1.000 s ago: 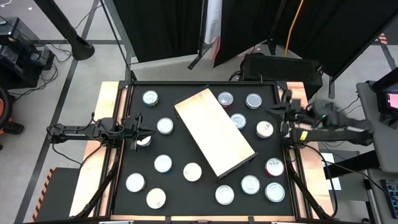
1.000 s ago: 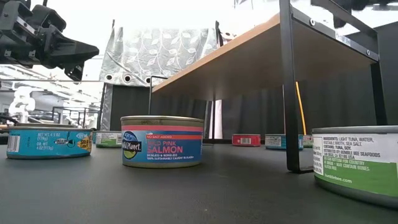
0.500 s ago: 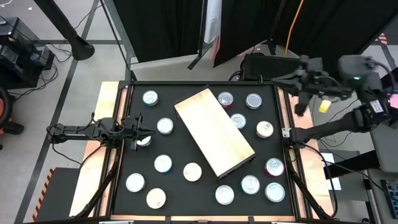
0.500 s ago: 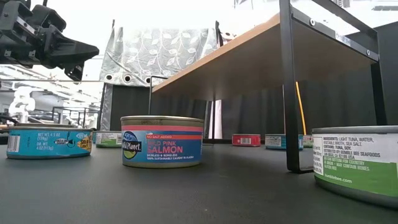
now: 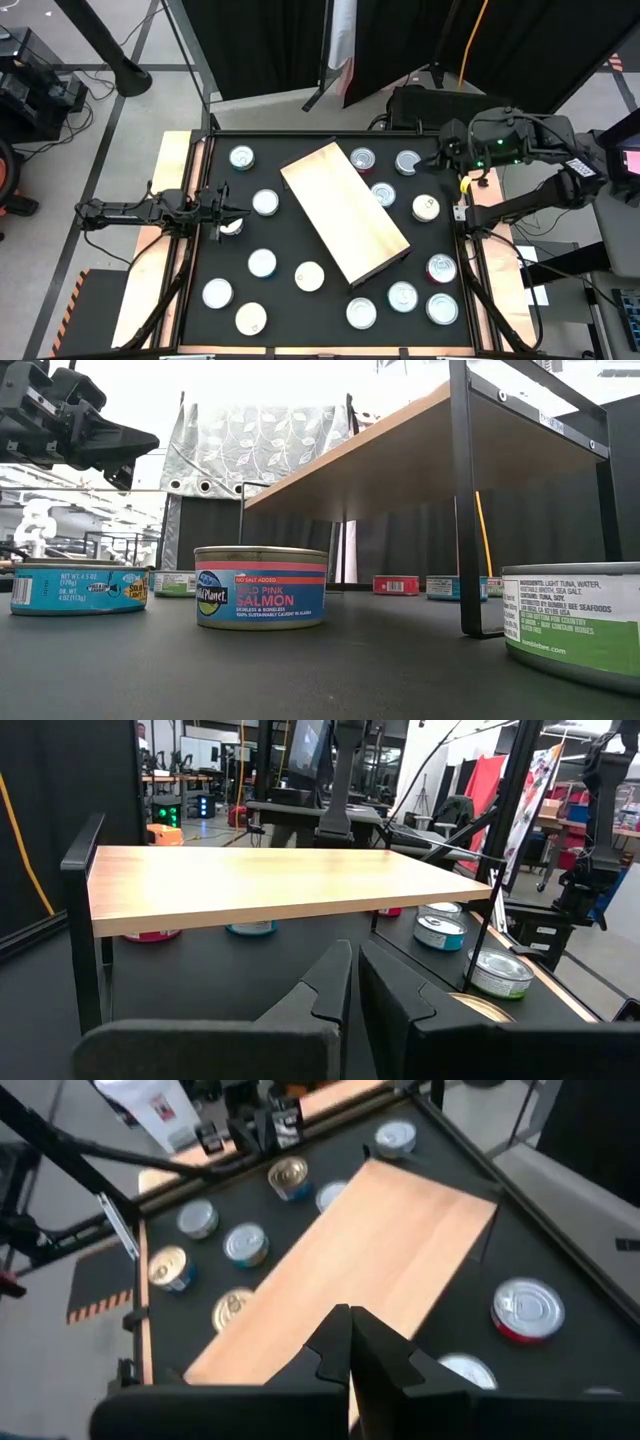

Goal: Stack canned seafood by type on shelf
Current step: Put the blue-pink tuna can on the shelf

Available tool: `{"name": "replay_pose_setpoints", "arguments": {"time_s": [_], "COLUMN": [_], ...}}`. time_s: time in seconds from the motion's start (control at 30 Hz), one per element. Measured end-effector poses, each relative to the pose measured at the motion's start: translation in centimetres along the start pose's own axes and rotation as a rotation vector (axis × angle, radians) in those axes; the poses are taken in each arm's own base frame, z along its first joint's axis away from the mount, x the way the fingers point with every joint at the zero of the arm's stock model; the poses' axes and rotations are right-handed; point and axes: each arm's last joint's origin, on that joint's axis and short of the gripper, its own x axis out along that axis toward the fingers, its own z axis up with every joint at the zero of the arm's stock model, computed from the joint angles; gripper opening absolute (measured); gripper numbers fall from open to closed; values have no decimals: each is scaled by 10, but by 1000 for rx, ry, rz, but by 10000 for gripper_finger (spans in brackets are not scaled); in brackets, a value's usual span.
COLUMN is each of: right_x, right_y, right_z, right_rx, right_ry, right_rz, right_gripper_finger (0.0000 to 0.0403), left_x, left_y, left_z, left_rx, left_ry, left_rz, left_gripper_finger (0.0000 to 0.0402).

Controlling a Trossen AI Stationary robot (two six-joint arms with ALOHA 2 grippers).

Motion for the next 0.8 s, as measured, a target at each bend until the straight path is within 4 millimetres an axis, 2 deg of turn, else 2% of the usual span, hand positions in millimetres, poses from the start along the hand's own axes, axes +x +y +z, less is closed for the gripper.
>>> {"name": "replay_pose_setpoints", "arguments": {"time_s": [0.17,0.33,0.57,0.7,0.8], "right_x": [7,15,27,30,32], "right_y": [-6,-15,-25,-28,-29], "right_z": [-14,-34,-58,-65,-66], "right_rx": [-22,-26,-19,-21,-37], "right_ry": [-9,-8,-29,-13,-7], "right_rz": [1,-35,-51,-58,-60], "right_gripper_finger": [0,0,0,0,0], "left_x": [0,-1,-2,-9,-15], "left_y": [2,3,2,3,1], "left_z": [2,12,20,47,81], "left_rx": [1,52,34,-64,-123], "left_ry": [-27,-127,-208,-413,-425], "left_rz": [62,130,126,237,320], "left_gripper_finger": [28,28,28,26,17]}}
